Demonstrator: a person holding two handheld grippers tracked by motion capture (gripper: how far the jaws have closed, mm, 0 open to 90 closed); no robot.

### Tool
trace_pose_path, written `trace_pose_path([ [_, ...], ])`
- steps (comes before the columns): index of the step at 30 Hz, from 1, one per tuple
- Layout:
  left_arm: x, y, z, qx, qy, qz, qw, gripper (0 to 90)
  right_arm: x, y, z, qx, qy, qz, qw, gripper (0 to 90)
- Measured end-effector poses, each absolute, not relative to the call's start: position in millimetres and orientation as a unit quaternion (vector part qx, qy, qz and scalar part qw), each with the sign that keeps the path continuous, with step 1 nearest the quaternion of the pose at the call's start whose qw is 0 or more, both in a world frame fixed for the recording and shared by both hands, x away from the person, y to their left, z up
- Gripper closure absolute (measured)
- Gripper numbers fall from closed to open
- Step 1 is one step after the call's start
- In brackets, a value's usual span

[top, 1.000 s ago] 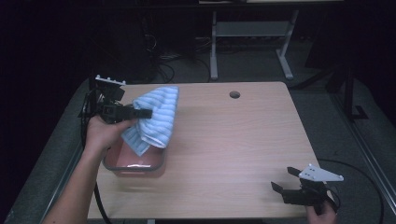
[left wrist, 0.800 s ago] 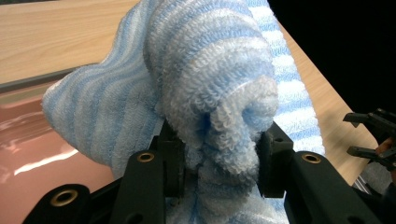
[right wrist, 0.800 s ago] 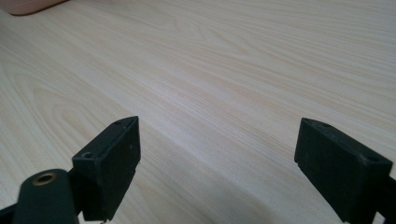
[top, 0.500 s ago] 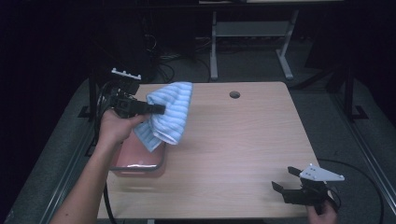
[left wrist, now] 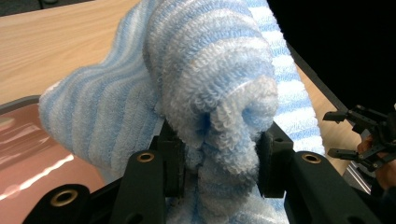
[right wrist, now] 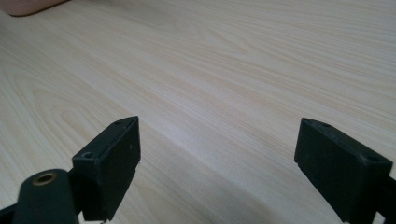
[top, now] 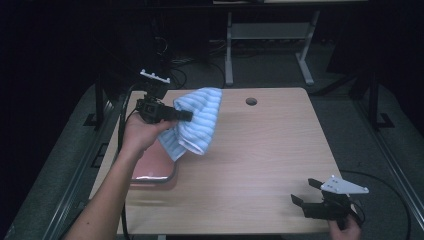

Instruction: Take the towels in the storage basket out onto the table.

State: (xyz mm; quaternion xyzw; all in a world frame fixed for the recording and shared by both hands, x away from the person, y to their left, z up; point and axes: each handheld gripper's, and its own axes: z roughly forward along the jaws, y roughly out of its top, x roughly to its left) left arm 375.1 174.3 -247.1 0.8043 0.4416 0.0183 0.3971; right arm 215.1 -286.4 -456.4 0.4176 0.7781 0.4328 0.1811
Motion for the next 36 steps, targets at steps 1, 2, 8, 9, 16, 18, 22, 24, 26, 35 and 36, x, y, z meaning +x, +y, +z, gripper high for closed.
trace_pose_path([
  [1, 375.6, 172.4, -247.4, 0.805, 0.440, 0.016, 0.397, 61.3, 215.2, -286.5, -456.3, 0.417, 0.778, 0.433, 0.181, 13.7],
  [2, 376.1, 170.6, -247.5, 0.807, 0.438, 0.015, 0.397, 61.3, 215.3, -286.5, -456.3, 0.417, 0.778, 0.433, 0.182, 13.7],
  [8, 377.8, 157.7, -247.1, 0.812, 0.427, 0.011, 0.397, 61.3, 215.3, -285.5, -456.1, 0.417, 0.779, 0.433, 0.180, 13.7],
  [9, 378.0, 155.5, -247.0, 0.813, 0.426, 0.009, 0.396, 61.3, 215.0, -285.7, -455.7, 0.418, 0.778, 0.433, 0.180, 13.7],
  [16, 379.6, 139.3, -246.0, 0.819, 0.415, 0.004, 0.396, 61.3, 214.7, -287.0, -455.6, 0.418, 0.776, 0.436, 0.181, 13.7],
  [18, 380.5, 135.3, -246.6, 0.821, 0.412, 0.003, 0.395, 61.3, 214.7, -287.2, -455.8, 0.418, 0.776, 0.437, 0.180, 13.7],
  [22, 383.0, 124.9, -250.2, 0.823, 0.410, -0.001, 0.393, 61.3, 214.4, -287.3, -456.0, 0.418, 0.776, 0.437, 0.179, 13.7],
  [24, 384.0, 120.1, -251.9, 0.826, 0.406, -0.004, 0.392, 61.3, 214.3, -287.3, -456.3, 0.418, 0.776, 0.437, 0.180, 13.7],
  [26, 385.3, 114.4, -254.0, 0.826, 0.404, -0.007, 0.393, 61.3, 214.0, -287.3, -456.3, 0.420, 0.775, 0.437, 0.178, 13.7],
  [35, 392.4, 92.3, -264.5, 0.833, 0.394, -0.017, 0.387, 61.3, 215.0, -287.8, -457.1, 0.422, 0.774, 0.439, 0.176, 13.7],
  [36, 394.0, 88.4, -267.1, 0.834, 0.393, -0.021, 0.386, 61.2, 215.3, -287.6, -457.4, 0.422, 0.774, 0.439, 0.176, 13.7],
])
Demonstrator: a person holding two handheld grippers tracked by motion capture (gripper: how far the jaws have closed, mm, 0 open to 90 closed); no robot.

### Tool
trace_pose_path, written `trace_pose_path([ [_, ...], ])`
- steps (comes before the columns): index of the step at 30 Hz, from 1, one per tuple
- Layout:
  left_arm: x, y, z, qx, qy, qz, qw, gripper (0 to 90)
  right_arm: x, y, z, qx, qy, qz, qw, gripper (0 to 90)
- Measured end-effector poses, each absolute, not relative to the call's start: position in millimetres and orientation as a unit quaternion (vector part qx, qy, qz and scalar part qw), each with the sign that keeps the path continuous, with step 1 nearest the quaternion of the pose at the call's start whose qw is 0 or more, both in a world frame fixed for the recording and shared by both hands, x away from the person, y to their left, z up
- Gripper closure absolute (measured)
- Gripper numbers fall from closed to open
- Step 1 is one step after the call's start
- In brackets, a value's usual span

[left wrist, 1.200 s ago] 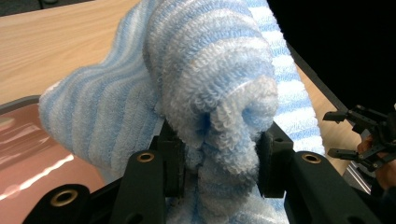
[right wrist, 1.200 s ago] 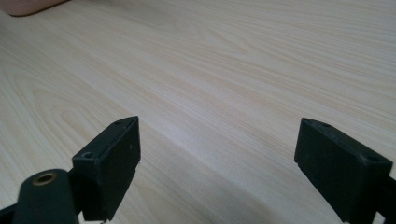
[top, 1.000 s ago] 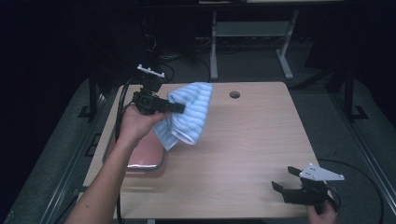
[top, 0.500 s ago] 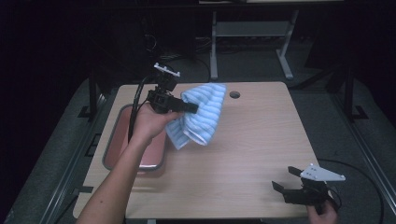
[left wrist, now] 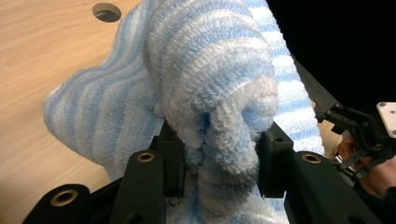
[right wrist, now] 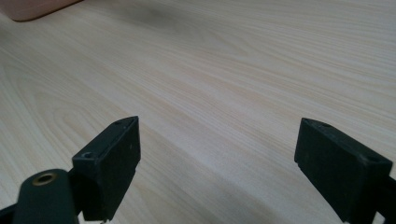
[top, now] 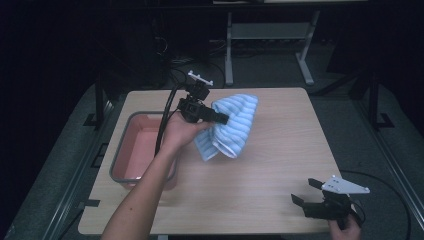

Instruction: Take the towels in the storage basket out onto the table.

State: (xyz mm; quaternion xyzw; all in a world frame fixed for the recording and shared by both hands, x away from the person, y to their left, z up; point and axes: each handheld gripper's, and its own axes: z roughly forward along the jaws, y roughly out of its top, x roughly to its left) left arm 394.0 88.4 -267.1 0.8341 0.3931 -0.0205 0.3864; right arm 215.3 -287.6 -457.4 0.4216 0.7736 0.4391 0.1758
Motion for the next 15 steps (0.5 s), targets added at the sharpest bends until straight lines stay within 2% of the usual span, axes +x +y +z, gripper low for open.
trace_pose_path([
  [15, 402.3, 58.7, -293.9, 0.837, 0.389, -0.046, 0.382, 61.1, 216.8, -283.8, -458.1, 0.417, 0.777, 0.438, 0.173, 13.7],
])
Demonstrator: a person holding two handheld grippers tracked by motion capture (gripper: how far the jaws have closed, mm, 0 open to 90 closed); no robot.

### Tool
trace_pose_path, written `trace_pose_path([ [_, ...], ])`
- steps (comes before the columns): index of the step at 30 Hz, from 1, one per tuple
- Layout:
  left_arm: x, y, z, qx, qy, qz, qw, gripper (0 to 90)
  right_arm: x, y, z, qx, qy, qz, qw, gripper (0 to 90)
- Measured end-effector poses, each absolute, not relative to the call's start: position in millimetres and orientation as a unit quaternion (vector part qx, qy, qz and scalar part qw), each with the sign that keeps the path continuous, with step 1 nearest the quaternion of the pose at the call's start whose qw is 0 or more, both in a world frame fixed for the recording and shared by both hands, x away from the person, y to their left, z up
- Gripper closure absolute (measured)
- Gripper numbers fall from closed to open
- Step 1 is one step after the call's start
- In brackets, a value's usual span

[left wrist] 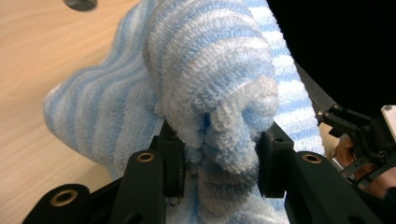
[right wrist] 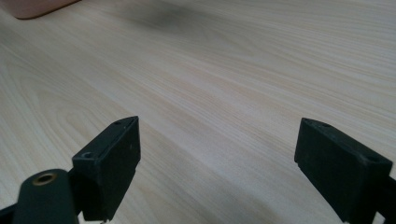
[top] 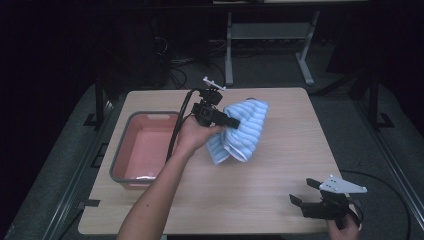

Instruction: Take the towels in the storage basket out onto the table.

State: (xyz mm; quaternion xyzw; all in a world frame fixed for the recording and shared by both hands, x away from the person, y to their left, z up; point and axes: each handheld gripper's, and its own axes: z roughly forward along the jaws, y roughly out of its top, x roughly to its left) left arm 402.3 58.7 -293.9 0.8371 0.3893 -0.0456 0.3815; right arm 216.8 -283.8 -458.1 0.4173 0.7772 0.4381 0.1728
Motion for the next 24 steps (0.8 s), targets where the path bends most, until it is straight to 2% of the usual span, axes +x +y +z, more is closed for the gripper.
trace_pose_path([
  [24, 412.0, 30.9, -347.8, 0.837, 0.400, -0.076, 0.365, 60.2, 216.3, -283.9, -458.1, 0.419, 0.777, 0.438, 0.171, 13.7],
])
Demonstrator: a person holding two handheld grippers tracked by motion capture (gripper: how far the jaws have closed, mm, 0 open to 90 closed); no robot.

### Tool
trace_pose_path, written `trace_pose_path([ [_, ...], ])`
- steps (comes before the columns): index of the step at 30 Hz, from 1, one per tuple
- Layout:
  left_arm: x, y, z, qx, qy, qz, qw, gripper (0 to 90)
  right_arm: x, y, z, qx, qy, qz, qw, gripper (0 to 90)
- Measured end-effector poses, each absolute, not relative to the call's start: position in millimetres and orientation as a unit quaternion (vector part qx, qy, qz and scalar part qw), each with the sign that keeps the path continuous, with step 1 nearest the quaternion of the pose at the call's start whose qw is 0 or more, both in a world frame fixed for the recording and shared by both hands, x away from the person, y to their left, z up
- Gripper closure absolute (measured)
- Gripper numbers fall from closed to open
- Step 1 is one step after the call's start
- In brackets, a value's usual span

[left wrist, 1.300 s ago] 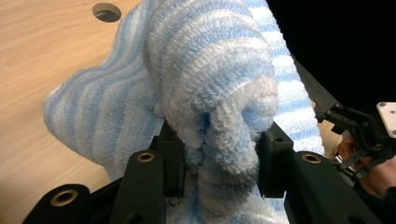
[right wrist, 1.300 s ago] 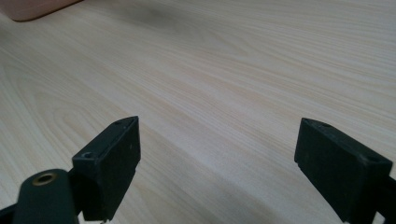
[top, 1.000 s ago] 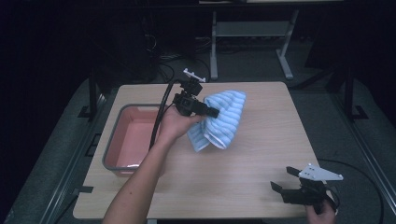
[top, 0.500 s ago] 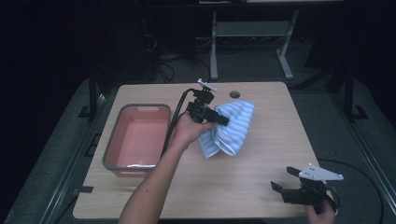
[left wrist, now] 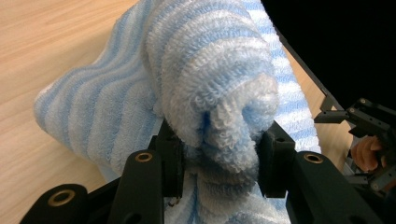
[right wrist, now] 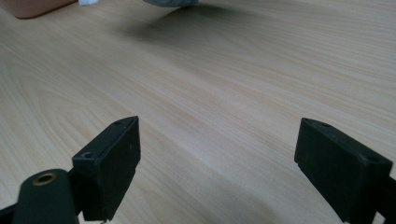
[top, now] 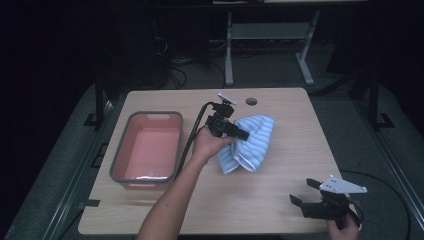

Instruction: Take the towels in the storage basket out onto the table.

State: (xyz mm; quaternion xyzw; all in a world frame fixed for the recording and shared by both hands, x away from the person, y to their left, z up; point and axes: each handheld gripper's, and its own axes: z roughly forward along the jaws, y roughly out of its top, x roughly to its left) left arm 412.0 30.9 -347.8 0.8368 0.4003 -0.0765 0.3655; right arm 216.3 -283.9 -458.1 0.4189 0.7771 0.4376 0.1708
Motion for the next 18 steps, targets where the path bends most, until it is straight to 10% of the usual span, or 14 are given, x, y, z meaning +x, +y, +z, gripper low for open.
trace_pose_path([
  [18, 419.4, 22.1, -398.5, 0.832, 0.434, -0.072, 0.339, 58.9, 217.8, -280.7, -458.1, 0.416, 0.780, 0.434, 0.173, 13.7],
])
